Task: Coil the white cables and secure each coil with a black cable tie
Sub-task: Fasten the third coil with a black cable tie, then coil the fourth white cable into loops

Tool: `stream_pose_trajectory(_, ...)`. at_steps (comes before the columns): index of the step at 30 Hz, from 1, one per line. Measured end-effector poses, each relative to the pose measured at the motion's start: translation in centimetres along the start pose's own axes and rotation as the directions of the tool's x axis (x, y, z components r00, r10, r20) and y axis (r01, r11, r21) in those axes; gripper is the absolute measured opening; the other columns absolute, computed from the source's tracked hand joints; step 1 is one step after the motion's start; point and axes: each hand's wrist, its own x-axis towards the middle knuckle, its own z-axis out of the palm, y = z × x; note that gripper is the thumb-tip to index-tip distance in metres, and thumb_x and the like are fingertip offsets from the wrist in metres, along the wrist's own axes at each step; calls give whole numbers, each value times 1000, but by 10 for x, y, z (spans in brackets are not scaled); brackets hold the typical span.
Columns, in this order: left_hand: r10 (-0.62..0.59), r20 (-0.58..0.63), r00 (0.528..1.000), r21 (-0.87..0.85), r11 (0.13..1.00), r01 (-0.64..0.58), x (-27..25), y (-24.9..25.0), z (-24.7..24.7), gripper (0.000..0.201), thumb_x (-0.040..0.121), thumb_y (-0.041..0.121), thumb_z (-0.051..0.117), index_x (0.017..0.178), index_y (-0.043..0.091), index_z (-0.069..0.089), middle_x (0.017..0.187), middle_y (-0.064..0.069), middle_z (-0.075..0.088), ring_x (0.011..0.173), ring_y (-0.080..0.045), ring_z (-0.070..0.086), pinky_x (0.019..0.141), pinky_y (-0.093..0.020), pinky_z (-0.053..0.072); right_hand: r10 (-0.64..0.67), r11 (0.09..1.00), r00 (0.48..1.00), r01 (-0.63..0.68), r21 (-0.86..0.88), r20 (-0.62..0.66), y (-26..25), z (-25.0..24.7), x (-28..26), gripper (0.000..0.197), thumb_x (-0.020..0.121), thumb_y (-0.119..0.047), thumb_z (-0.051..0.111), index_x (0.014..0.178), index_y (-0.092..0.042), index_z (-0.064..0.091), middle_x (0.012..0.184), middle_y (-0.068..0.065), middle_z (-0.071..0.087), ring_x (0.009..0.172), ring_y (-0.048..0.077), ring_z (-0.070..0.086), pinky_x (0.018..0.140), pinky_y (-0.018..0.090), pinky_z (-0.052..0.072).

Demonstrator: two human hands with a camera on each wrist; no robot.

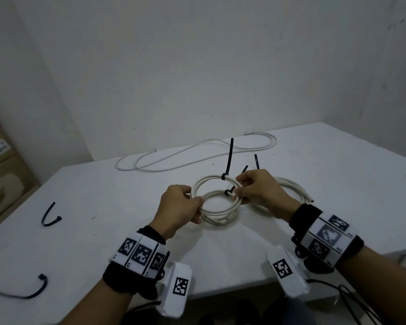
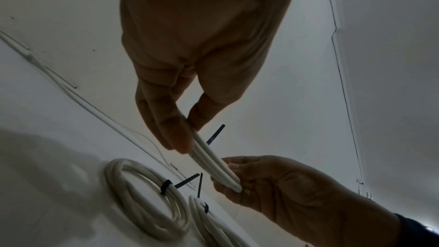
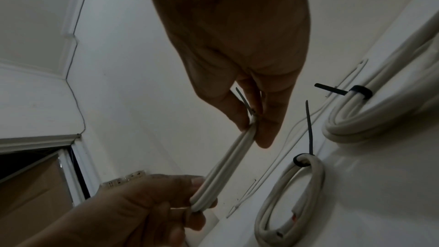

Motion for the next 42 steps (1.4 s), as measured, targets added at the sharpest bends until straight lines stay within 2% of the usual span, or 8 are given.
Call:
stream_pose_trajectory(8,-50,77,996,101,994,42,2,1,0,26,87,12,66,69,15,48,83,-24,69,61,-27,65,67,-39,60,-1,969,999,14,-248,52,-4,6,9,17,81,2,62,71,-8,54,61,3,52,60,23,62,67,38,60)
stream_pose_trajectory(10,-85,147,986,104,992,70,1,3,1,15,84,10,70,89,9,56,90,-27,69,68,-30,66,70,-42,60,57,925,994,-19,-379,89,-5,10,14,21,80,2,58,63,-6,48,62,8,50,62,28,63,70,44,59)
stream_pose_trajectory(14,-133,197,971,187,978,96,8,-1,5,70,79,6,75,137,-6,38,88,-7,61,67,-22,64,65,-34,59,105,833,987,-20,-553,122,-1,14,18,20,79,0,52,64,-6,41,66,8,40,67,23,44,50,29,31)
stream_pose_trajectory(17,-100,194,976,300,953,38,10,0,7,24,76,6,77,89,12,58,93,-8,59,71,-24,63,70,-40,60,125,818,984,-29,-575,129,1,13,18,31,79,1,51,61,-13,29,62,3,32,59,17,31,48,25,18)
stream_pose_trajectory(20,-92,185,978,357,934,21,13,-3,8,36,76,9,77,67,21,45,85,-6,57,78,-28,64,75,-44,58,166,806,978,-58,-589,130,3,12,20,26,80,0,50,61,-9,36,64,3,37,56,14,33,49,24,23)
stream_pose_trajectory(26,-14,128,992,405,913,-40,20,-6,1,27,84,24,71,106,18,57,109,-6,55,100,-19,54,87,-28,44,65,807,988,29,-590,137,-2,2,24,37,86,-13,58,122,-4,55,130,9,56,121,23,53,96,31,44)
stream_pose_trajectory(36,108,11,994,339,935,-105,77,22,-32,31,87,27,67,112,9,63,104,-5,65,89,-15,60,74,-25,44,-56,913,994,89,-397,93,-39,-31,64,9,86,-12,60,78,-15,63,86,15,67,74,21,60,63,31,50)
stream_pose_trajectory(42,67,71,995,564,820,-95,156,16,-33,41,87,29,67,120,8,59,120,-9,62,108,-22,57,85,-26,42,-6,880,980,100,-465,200,-31,-26,144,6,88,-10,59,92,-10,63,91,11,66,77,17,62,65,29,52)
